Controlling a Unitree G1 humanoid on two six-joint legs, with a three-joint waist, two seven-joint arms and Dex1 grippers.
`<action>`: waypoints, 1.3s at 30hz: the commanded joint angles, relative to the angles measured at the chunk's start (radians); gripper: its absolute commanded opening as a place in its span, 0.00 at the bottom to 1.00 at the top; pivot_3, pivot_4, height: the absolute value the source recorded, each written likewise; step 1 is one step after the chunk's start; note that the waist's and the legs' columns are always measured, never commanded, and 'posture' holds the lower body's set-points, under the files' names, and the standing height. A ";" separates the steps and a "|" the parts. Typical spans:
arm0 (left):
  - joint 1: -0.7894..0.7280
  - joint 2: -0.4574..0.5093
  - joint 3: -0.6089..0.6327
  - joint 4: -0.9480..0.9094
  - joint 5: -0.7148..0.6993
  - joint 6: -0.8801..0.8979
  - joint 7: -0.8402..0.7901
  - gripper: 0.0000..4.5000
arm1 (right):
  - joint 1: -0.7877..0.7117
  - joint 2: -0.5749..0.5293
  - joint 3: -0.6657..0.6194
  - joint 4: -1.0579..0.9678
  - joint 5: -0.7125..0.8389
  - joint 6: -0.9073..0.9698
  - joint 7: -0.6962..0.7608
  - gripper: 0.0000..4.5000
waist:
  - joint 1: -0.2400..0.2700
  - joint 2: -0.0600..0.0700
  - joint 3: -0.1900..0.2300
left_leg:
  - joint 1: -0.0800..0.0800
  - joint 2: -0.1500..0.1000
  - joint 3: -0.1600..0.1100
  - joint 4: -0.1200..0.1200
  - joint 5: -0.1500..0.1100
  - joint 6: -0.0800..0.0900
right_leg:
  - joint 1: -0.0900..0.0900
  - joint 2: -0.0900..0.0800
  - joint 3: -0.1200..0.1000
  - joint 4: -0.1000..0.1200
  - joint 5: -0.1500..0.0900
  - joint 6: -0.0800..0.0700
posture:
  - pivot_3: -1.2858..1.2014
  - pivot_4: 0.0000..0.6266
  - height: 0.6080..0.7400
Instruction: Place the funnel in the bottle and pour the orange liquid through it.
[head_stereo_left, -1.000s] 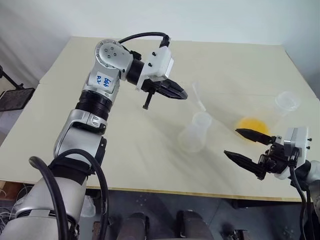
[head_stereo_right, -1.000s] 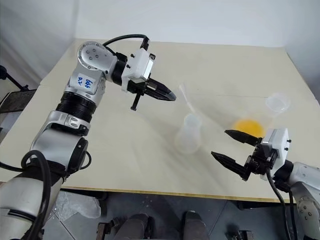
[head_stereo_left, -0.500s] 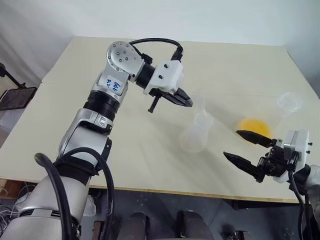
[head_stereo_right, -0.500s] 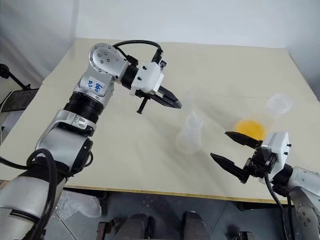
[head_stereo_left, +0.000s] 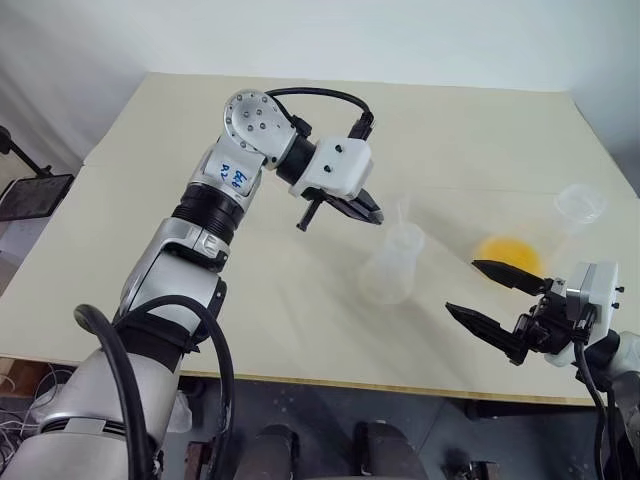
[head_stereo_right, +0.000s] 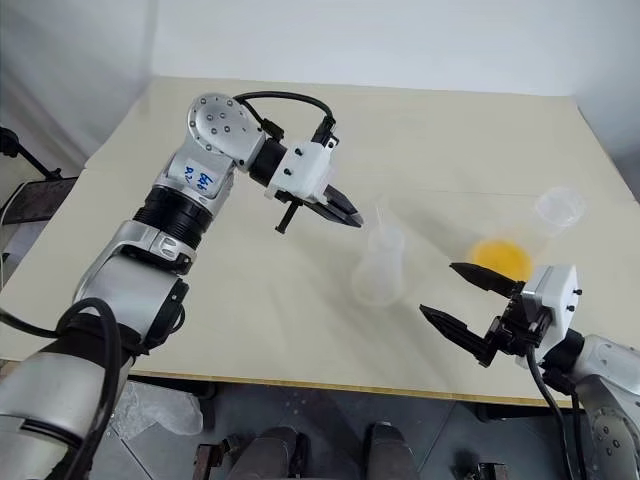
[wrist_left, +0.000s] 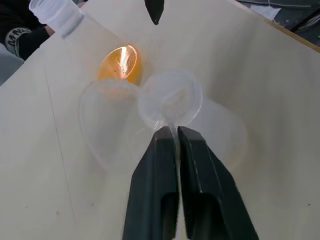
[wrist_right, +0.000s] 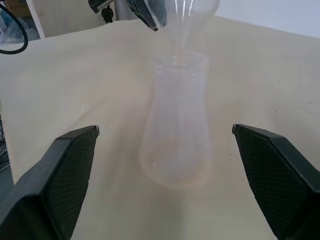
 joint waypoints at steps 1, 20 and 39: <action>-0.041 -0.011 0.022 -0.031 -0.025 0.034 -0.087 0.34 | 0.001 0.004 -0.015 -0.026 0.012 -0.019 -0.003 1.00 | 0.000 0.000 0.000 | 0.000 0.000 0.000 0.000 0.000 0.000 | 0.000 0.000 0.000 0.000 0.000 0.000 | 0.52 0.24 1.00; -0.032 0.011 0.062 -0.194 -0.135 0.283 -0.103 1.00 | -0.037 -0.019 -0.024 0.013 0.001 -0.022 0.012 1.00 | -0.001 0.000 0.000 | 0.000 0.000 0.000 0.001 0.000 0.000 | 0.000 0.000 0.000 0.001 0.000 0.000 | 0.52 0.24 1.00; 0.161 0.169 0.315 -0.204 -0.151 0.542 0.299 1.00 | -0.062 -0.039 -0.032 0.043 0.001 -0.013 0.032 1.00 | -0.004 0.000 0.000 | 0.001 0.000 0.000 0.003 0.000 0.000 | 0.000 -0.002 0.005 0.004 0.000 0.000 | 0.52 0.24 1.00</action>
